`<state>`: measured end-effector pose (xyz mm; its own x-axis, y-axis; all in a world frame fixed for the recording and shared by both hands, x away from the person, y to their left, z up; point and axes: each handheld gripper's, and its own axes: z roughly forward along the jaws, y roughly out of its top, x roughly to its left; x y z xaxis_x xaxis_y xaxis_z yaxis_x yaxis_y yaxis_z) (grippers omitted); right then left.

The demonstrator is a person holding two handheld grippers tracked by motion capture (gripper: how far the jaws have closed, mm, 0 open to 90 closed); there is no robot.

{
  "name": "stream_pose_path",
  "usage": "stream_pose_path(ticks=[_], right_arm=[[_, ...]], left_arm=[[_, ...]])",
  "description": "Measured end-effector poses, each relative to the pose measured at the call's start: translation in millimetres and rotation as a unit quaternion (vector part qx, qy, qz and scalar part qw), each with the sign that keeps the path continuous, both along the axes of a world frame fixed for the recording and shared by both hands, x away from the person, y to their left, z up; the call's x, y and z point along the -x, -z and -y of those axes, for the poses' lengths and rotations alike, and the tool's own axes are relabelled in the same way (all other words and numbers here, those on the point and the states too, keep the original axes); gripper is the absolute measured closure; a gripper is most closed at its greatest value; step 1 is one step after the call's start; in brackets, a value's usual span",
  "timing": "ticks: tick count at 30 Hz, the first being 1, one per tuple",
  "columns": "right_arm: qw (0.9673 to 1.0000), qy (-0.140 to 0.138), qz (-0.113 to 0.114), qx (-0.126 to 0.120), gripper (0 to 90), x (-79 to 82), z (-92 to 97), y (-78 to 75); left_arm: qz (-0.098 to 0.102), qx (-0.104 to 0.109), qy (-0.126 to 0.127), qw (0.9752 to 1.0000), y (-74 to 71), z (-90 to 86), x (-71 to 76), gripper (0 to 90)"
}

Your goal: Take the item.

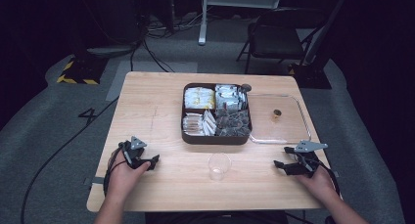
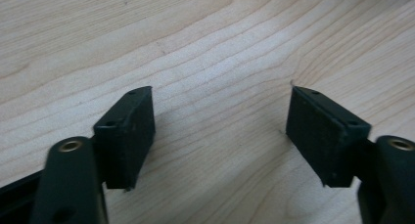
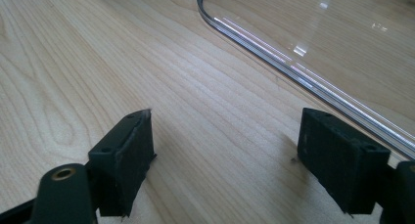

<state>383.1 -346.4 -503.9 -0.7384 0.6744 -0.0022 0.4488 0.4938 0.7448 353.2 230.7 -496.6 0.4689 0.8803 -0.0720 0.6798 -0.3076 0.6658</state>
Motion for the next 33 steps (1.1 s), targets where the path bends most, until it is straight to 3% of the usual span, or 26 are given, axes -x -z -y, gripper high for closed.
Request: stream_pose_path(ticks=[5,12,20,27,33], right_arm=[[1.0000,-0.001,0.001,0.000,21.3,-0.7,-0.2,0.0],[1.0000,-0.001,0.001,0.000,21.3,-0.6,-0.2,0.1],[1.0000,-0.004,0.000,-0.001,21.6,-2.1,-0.4,0.0],[1.0000,-0.004,0.000,0.000,21.6,-2.0,-0.5,-0.1],[1.0000,-0.003,0.000,0.000,21.7,-2.2,-0.5,-0.1]], left_arm=[[-0.007,0.012,0.008,0.9999,-4.3,-2.5,-0.9,32.6],[-0.001,0.033,0.017,0.9993,-17.9,-2.3,-8.6,33.6],[0.009,0.042,0.045,0.9981,-34.8,-2.1,-17.4,35.7],[0.039,0.031,0.079,0.9956,-63.9,9.5,-41.9,34.9],[0.046,0.036,0.104,0.9928,-82.6,27.3,-63.8,36.2]])
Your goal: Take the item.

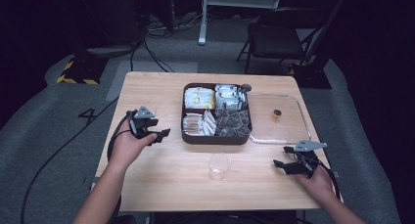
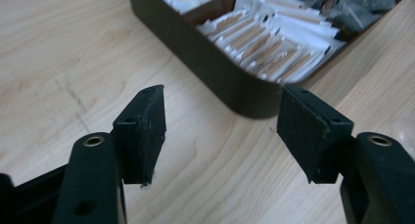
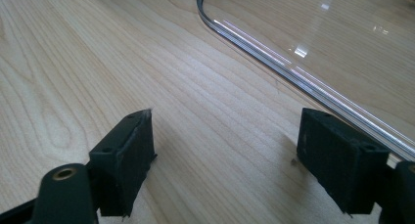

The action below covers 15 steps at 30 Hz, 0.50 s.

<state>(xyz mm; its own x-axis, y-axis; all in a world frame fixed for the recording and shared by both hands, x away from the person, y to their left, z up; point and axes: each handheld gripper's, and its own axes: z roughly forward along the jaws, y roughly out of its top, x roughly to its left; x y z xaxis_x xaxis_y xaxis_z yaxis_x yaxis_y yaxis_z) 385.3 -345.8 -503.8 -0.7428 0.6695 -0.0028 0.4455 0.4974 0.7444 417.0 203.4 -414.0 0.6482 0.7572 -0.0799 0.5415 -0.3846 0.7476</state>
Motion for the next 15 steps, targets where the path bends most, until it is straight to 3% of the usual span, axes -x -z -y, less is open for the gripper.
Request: stream_pose_path(ticks=[3,9,15], right_arm=[[1.0000,0.000,0.000,0.000,21.7,0.0,0.0,0.0],[1.0000,0.000,0.000,0.000,21.7,0.0,0.1,0.0],[1.0000,-0.003,0.000,-0.001,21.7,0.1,0.7,0.0]], left_arm=[[-0.001,0.005,0.004,1.0000,-5.5,6.3,-8.4,36.6],[0.010,0.009,0.017,0.9998,-21.4,34.0,-43.4,37.3],[0.012,-0.005,0.030,0.9994,-24.6,58.4,-71.9,37.2]])
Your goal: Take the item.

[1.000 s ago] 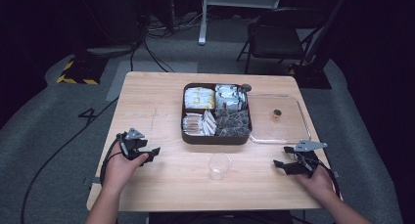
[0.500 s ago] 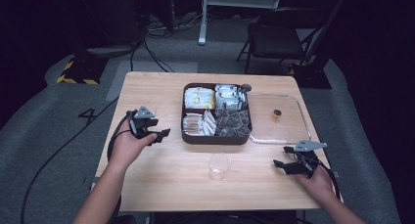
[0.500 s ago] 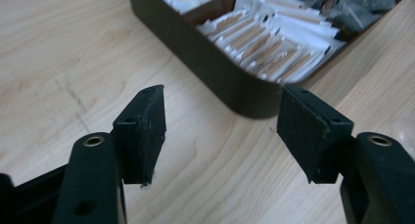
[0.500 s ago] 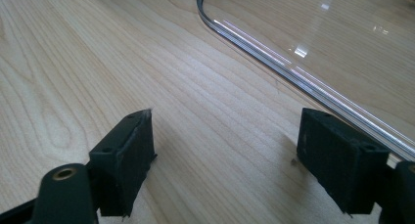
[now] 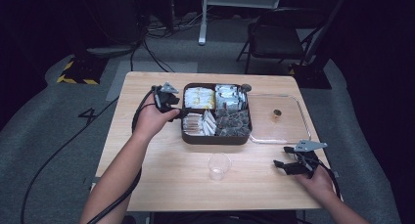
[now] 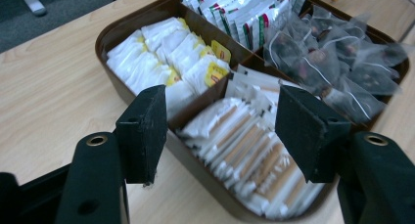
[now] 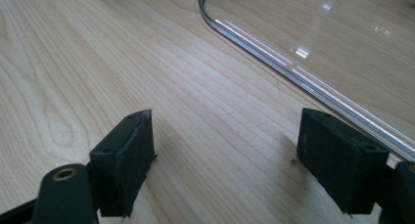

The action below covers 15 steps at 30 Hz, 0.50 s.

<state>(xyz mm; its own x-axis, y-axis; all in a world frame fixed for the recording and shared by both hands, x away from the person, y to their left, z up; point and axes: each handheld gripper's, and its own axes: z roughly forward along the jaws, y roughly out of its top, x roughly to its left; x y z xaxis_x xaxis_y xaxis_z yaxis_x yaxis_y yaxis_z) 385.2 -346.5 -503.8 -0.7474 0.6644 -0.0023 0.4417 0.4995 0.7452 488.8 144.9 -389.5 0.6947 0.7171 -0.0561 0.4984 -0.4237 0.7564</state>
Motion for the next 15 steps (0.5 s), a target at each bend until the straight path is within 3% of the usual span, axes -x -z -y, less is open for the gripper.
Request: stream_pose_path(ticks=[8,15], right_arm=[[1.0000,0.000,0.001,0.000,21.8,0.0,-0.1,0.0],[1.0000,0.000,0.001,0.000,21.7,0.1,-0.1,0.0]], left_arm=[[-0.005,-0.003,0.005,1.0000,5.9,21.6,-30.2,37.6],[-0.004,0.008,0.014,0.9999,7.9,36.9,-45.8,40.0]])
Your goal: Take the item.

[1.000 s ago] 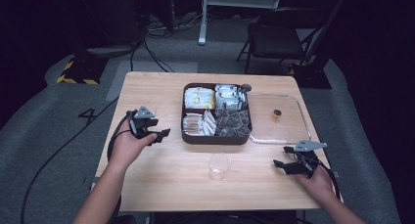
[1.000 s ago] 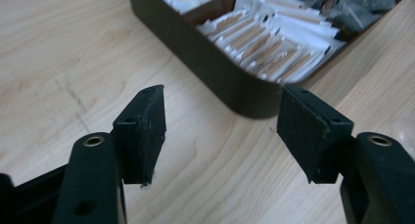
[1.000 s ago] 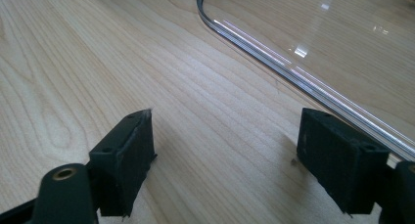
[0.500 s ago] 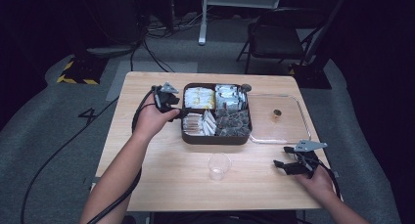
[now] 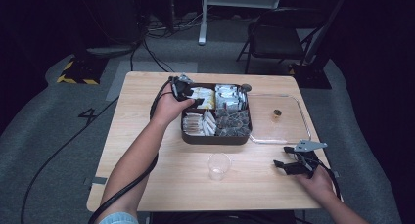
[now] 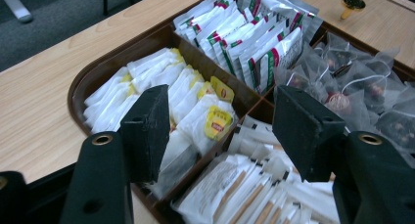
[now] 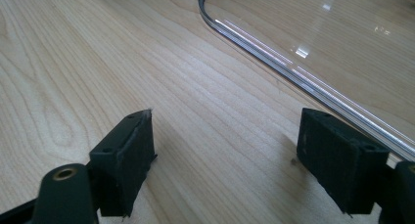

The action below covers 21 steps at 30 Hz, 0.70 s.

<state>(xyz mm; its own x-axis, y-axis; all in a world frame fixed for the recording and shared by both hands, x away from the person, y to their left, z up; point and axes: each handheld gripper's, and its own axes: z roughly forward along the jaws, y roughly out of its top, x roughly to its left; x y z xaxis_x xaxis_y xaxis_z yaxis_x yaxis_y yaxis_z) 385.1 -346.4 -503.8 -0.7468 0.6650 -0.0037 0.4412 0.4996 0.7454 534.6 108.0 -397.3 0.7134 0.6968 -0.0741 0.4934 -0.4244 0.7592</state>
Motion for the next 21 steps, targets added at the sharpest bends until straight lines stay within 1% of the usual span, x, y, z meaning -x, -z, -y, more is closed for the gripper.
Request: stream_pose_path(ticks=[1,3,5,9,12,13,14,15,18,20,21], right_arm=[[1.0000,0.000,0.000,0.000,21.7,0.0,0.0,0.0],[1.0000,0.000,0.000,0.000,21.7,0.0,0.0,0.0],[1.0000,0.000,0.000,0.000,21.8,0.0,0.0,0.0],[1.0000,0.000,0.000,0.000,21.7,0.0,0.0,0.0],[1.0000,0.000,0.000,0.000,21.8,0.0,0.0,0.0],[1.0000,0.000,0.000,0.000,21.8,0.0,0.0,0.0],[1.0000,0.000,0.000,0.000,21.8,0.0,0.0,0.0],[1.0000,0.000,0.000,0.000,21.8,0.0,0.0,0.0],[1.0000,0.000,0.000,0.000,21.7,0.0,0.0,0.0],[1.0000,0.000,0.000,0.000,21.7,0.0,0.0,0.0],[1.0000,0.000,0.000,0.000,21.7,0.0,0.0,0.0]], left_arm=[[-0.003,0.003,-0.001,1.0000,0.9,1.7,-1.7,40.7],[-0.006,0.002,0.000,1.0000,3.3,3.5,-6.2,41.8],[-0.011,0.008,-0.006,0.9999,6.6,5.3,-10.3,43.1],[-0.032,0.022,-0.013,0.9992,14.1,7.6,-19.4,47.1],[-0.044,0.000,-0.015,0.9989,19.9,9.9,-25.3,47.3],[-0.046,-0.006,-0.017,0.9988,22.0,10.9,-26.9,47.4],[-0.046,-0.006,-0.017,0.9988,22.0,10.9,-26.9,47.4],[-0.052,-0.018,-0.019,0.9983,24.9,12.2,-29.5,47.3],[-0.057,-0.021,-0.026,0.9978,29.7,14.2,-32.3,47.3],[-0.062,-0.026,-0.027,0.9974,32.8,15.2,-33.9,48.0],[-0.066,-0.031,-0.026,0.9970,33.9,15.5,-34.9,48.6]])
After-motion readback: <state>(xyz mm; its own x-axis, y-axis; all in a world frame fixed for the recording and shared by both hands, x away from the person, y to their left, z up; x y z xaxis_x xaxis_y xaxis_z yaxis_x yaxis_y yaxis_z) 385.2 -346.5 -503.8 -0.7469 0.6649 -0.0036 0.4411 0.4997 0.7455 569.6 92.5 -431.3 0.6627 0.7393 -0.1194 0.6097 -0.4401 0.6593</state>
